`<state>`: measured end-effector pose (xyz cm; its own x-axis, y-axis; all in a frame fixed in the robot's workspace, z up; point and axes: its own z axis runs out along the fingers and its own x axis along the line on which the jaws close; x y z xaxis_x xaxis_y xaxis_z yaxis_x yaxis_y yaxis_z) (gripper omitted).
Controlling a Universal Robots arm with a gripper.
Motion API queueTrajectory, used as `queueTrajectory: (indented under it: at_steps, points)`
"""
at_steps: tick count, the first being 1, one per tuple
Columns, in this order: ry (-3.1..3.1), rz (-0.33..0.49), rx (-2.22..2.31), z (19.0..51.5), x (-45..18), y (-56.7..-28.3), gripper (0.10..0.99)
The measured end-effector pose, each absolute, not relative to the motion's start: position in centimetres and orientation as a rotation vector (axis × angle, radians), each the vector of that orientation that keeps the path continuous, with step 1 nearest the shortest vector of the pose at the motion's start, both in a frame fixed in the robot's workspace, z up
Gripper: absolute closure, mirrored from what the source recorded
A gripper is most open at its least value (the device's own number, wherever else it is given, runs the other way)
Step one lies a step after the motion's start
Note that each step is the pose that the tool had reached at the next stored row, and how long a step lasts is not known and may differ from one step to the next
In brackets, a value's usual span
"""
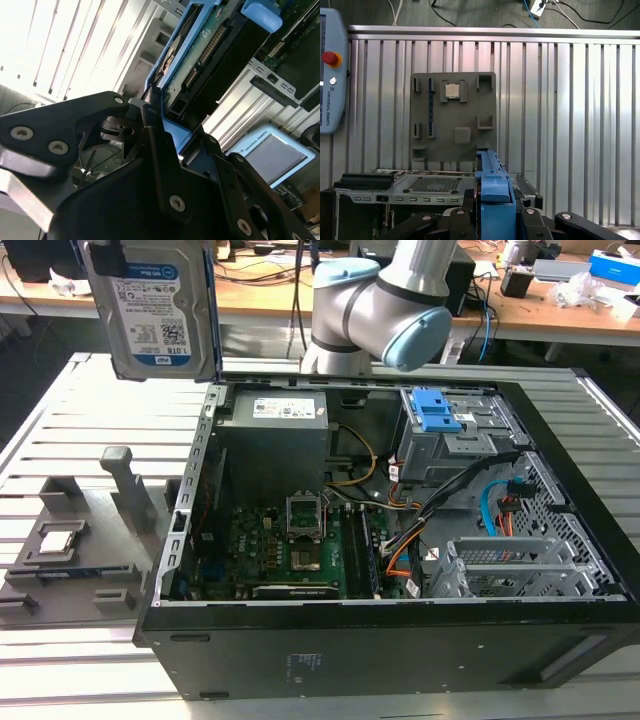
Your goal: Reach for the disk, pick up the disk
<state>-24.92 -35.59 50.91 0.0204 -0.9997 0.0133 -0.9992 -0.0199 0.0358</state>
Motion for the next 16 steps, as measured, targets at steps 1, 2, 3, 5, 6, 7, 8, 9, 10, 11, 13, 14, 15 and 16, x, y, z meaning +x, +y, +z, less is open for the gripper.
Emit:
queueTrajectory:
  at_steps: [1,2,3,5,6,7,8,9,10,11,13,14,15,16]
  points:
    - [-2.174,-0.024,2.219,50.9,-24.6,-35.6,0.718]
    - [-2.174,-0.024,2.219,50.9,-24.3,-35.6,0.718]
    - [-2.175,-0.024,2.219,50.9,-24.0,-35.6,0.718]
    - [-2.174,-0.024,2.219,50.9,-23.3,-35.6,0.718]
    - [-2.174,-0.024,2.219,50.9,-22.9,-35.6,0.718]
    - [-2.174,-0.024,2.219,50.9,-22.6,-35.6,0.718]
    - [-2.174,-0.024,2.218,50.9,-22.1,-35.5,0.718]
    - [-2.174,-0.024,2.219,50.9,-21.4,-35.5,0.718]
    - [-2.174,-0.024,2.219,50.9,-20.9,-35.5,0.718]
    - [-2.174,-0.024,2.219,50.9,-20.5,-35.5,0.718]
    - [-2.174,-0.024,2.218,50.9,-19.6,-35.5,0.718]
    - [-2.174,-0.024,2.218,50.9,-19.0,-35.5,0.718]
    - [-2.174,-0.024,2.218,50.9,-18.6,-35.5,0.718]
    - [-2.174,-0.025,2.218,50.9,-18.2,-35.4,0.718]
